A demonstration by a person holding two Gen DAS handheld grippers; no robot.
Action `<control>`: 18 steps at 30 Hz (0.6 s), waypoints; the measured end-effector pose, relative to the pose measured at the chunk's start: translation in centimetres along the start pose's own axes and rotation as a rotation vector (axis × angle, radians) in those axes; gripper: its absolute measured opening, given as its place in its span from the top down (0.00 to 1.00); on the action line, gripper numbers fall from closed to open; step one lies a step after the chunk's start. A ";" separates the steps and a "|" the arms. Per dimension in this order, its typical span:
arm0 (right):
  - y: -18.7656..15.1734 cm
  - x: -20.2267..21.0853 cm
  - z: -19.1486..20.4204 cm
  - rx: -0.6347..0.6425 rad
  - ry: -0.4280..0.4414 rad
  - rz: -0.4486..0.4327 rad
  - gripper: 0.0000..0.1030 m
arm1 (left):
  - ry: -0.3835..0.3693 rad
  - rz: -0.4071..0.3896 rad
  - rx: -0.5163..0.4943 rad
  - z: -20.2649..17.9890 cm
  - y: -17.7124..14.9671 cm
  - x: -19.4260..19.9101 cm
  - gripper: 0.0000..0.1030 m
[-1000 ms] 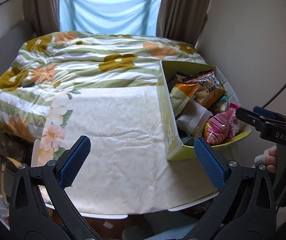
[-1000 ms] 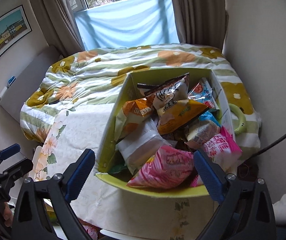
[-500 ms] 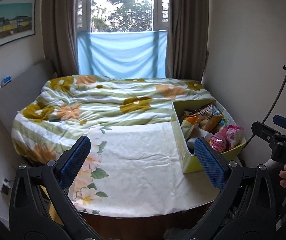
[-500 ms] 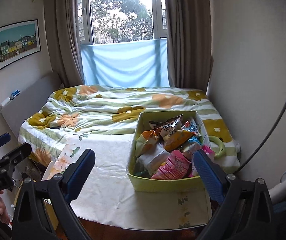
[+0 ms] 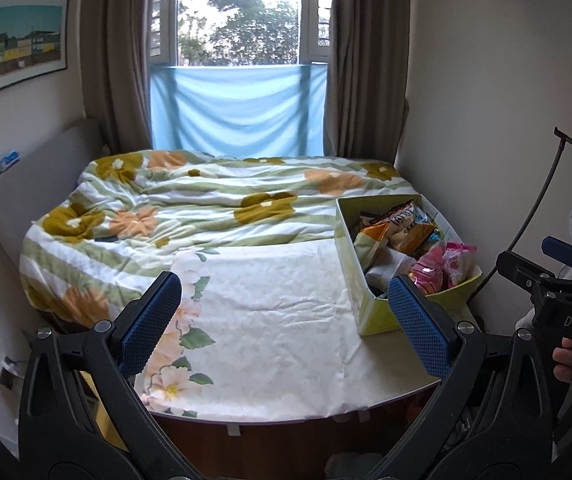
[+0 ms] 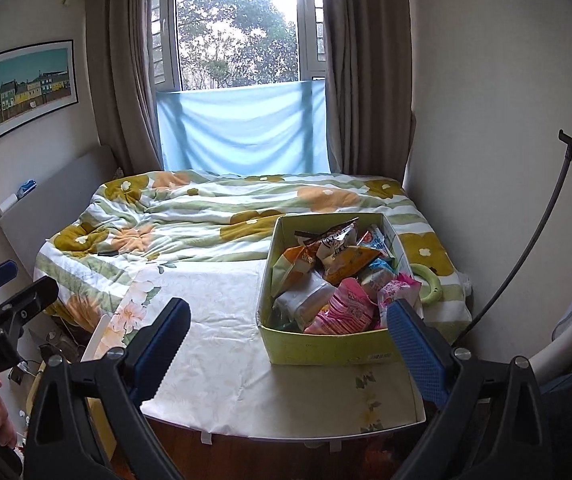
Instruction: Organize snacks
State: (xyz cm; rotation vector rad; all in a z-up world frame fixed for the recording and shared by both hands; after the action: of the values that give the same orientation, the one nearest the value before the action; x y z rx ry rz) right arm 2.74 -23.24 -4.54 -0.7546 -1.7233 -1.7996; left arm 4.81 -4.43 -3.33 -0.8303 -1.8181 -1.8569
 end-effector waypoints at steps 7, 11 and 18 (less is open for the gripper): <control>-0.1 -0.2 0.0 -0.002 0.003 0.002 0.05 | 0.003 0.007 -0.005 -0.2 0.0 -0.3 0.01; -0.1 -0.3 0.0 -0.003 0.004 0.007 0.05 | 0.006 0.008 -0.006 -0.3 0.0 -0.5 0.01; 0.0 -0.3 0.0 -0.005 0.006 0.007 0.05 | 0.006 0.011 -0.007 -0.2 -0.1 -0.6 0.01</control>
State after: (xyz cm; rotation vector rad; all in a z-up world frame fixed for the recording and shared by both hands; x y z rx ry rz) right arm 2.92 -23.21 -4.79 -0.7552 -1.7112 -1.8002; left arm 5.17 -4.74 -3.77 -0.8352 -1.8007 -1.8577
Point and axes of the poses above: each gripper's, at about its wrist camera, not at the fingertips, and x roughly against the way its jaws point, z to its left, y to its top, the point moved 3 cm from there along -x, roughly the way its jaws point, and after that the axes turned 9 degrees about z, right-handed, at the moved point
